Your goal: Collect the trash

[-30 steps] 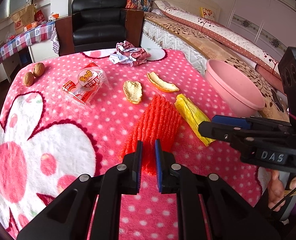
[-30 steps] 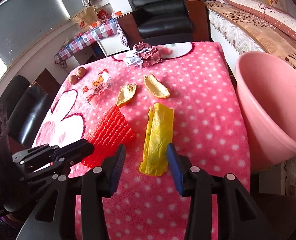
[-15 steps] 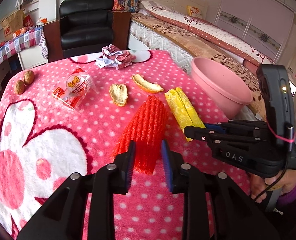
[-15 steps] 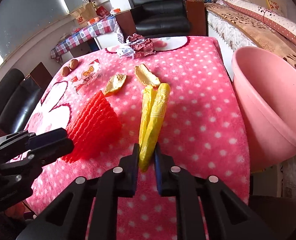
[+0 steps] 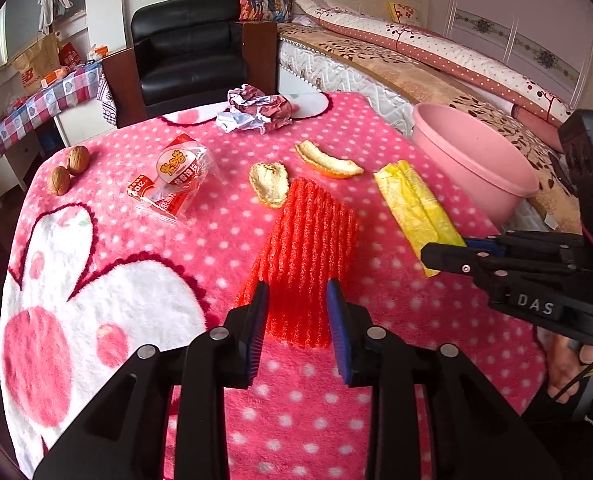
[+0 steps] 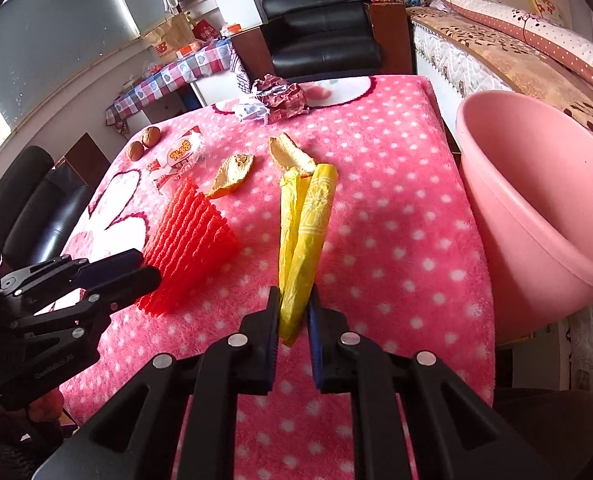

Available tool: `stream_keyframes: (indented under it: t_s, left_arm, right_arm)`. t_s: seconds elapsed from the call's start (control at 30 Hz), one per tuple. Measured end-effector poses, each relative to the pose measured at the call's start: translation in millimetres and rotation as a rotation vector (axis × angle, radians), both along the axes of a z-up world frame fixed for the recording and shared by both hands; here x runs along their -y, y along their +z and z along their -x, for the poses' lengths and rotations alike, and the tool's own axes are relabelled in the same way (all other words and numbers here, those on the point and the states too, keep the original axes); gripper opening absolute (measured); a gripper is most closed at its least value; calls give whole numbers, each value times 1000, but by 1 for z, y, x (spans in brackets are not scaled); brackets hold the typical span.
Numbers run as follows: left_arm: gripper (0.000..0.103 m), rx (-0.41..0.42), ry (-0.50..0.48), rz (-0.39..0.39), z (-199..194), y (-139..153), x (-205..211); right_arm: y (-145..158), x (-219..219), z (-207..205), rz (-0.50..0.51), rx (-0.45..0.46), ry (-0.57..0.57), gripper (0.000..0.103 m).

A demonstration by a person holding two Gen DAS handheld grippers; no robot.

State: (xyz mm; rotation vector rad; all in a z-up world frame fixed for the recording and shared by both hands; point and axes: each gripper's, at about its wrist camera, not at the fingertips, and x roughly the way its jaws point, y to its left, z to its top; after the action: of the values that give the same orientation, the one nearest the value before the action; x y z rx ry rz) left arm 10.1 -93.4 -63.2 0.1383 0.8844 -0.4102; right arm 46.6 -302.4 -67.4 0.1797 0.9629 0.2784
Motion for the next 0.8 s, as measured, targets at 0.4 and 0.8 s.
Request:
stream_keyframes:
  t_s: [0.4, 0.8]
  left_arm:
    - [0, -11, 58, 34, -4, 1, -7]
    - [38, -8, 81, 163, -11, 28, -25]
  right_arm:
    - [12, 5, 7, -39, 42, -4, 12]
    - [12, 8, 11, -48, 44, -3, 12]
